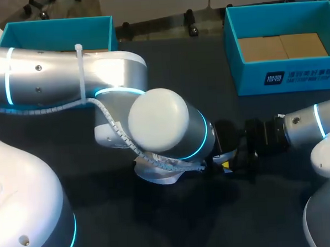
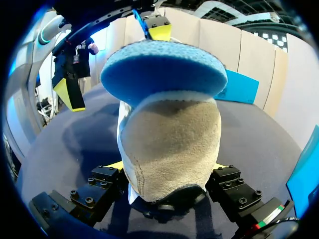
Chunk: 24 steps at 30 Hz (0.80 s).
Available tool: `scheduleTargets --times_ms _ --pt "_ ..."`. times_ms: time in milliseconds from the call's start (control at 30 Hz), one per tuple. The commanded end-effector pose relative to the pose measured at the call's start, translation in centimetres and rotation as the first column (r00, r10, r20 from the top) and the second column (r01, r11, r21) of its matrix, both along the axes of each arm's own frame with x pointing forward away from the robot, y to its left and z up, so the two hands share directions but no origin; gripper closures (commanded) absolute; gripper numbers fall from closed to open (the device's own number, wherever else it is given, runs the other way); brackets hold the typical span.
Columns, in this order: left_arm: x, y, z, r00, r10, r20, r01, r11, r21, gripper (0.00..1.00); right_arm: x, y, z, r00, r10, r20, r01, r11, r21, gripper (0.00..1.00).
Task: Take the shoe out of the shoebox, open the shoe tongue, remove and reinsert the insole, then place the shoe into the shoebox
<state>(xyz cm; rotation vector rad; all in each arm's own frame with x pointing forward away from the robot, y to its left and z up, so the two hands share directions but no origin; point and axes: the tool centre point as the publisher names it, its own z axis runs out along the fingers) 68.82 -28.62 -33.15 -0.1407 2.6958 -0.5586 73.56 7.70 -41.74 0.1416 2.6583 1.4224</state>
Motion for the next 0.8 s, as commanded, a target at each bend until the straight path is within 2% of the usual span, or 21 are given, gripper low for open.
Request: scheduleTargets --times_ms 33,100,233,400,667,800 --pt "0.6 -0.6 0.1 1.000 0.003 0.003 -0.003 1.000 0.003 0.05 0.0 0.1 -0.1 1.000 -0.001 0.001 0.001 1.000 -0.003 1.00" --pt "1.0 -0.8 0.3 1.000 0.010 0.006 -0.010 1.000 -0.003 0.11 0.0 0.1 -0.1 1.000 -0.001 0.001 0.001 1.000 -0.003 1.00" --pt "1.6 -1.0 0.3 0.999 0.011 0.035 -0.011 1.000 0.002 0.07 0.0 0.1 -0.1 1.000 -0.001 0.001 0.001 1.000 -0.003 1.00" --pt "2.1 -1.1 0.0 0.999 0.016 0.045 -0.017 1.000 0.010 0.11 0.0 0.1 -0.1 1.000 -0.001 0.001 0.001 1.000 -0.003 1.00" --pt "2.8 -1.1 -0.3 0.999 0.026 0.048 -0.026 1.000 0.005 0.33 0.0 0.1 -0.1 1.000 -0.001 0.001 0.001 1.000 -0.003 1.00" --pt "2.9 -0.9 -0.3 0.998 0.020 0.055 -0.021 1.000 0.011 0.31 0.0 0.1 -0.1 1.000 -0.001 0.001 0.001 1.000 -0.003 1.00"
